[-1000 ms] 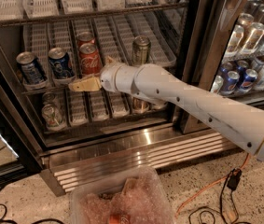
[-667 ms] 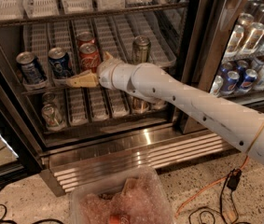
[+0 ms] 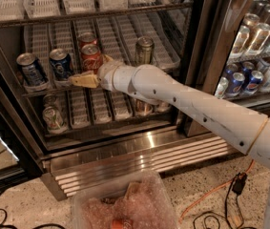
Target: Pick coke can from middle shelf of fridge
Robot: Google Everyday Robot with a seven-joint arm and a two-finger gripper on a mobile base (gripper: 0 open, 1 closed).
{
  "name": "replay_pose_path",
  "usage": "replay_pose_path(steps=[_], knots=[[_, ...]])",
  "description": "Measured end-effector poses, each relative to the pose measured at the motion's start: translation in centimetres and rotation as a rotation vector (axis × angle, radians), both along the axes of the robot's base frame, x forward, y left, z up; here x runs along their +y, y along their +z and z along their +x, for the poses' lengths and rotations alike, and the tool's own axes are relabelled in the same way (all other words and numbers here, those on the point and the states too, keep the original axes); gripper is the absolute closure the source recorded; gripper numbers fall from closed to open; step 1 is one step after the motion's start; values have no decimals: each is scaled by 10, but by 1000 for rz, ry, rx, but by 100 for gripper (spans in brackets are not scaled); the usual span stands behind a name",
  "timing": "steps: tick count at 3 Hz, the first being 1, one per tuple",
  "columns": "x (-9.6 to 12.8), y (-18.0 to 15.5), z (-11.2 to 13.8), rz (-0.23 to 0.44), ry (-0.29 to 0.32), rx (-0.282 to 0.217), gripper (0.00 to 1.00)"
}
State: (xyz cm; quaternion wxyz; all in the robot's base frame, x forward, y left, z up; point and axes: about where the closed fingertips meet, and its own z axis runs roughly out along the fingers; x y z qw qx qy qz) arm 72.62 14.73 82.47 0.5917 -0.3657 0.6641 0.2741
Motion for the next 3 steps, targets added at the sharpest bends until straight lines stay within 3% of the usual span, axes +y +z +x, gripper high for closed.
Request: replay_pose_path(steps=[3], knots=[[3, 0, 4, -9, 4, -5, 89]])
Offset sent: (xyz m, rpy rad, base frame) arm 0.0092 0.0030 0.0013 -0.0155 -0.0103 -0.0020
